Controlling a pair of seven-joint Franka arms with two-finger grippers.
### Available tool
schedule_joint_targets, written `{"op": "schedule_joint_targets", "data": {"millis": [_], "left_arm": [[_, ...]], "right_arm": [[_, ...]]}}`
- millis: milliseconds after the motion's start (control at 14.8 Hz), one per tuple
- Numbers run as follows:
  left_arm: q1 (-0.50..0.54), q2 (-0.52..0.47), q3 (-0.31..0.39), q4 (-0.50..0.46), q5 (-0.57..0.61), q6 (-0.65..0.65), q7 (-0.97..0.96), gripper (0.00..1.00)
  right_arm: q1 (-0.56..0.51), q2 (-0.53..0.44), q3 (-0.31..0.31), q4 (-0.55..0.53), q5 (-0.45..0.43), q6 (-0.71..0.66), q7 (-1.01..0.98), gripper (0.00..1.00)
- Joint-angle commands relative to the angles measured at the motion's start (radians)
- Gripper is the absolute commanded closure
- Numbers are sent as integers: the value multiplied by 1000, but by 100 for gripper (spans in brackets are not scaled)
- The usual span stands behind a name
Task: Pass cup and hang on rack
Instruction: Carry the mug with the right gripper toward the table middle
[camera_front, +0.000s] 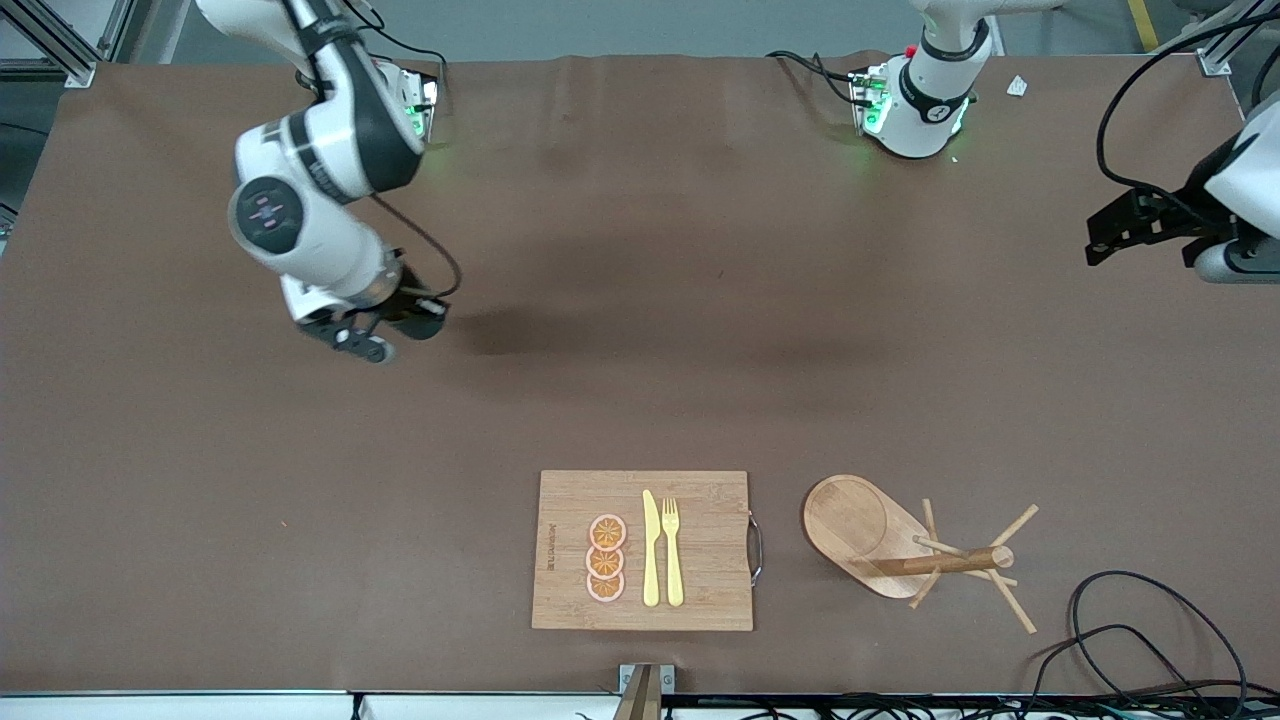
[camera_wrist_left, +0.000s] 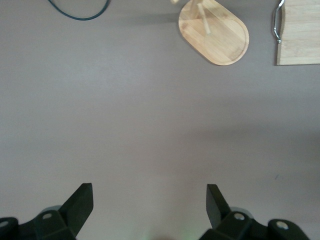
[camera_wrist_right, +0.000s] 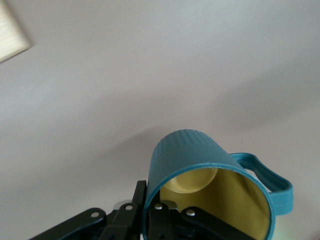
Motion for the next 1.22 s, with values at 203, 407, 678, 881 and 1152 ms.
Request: {"op": "schedule_joint_targets", "data": {"millis": [203,407,678,881,1152], "left_arm": [[7,8,-2,11,-16,17,2,0],[7,8,-2,11,-13,17,-8,0],[-10,11,-4,11,-10,17,-20,0],[-20,18,-21,12,-8,17,-89,0],[-39,23,-21,12,-7,17,-103,0]], "right_arm": [[233,139,-14,160,19,39,431,100],[289,265,-14,299,18,58,595,100],[354,455,-14,534,13,47,756,100],[370,544,-15,621,13,52,820,100],[382,614,-15,681,10,60,879,100]]}}
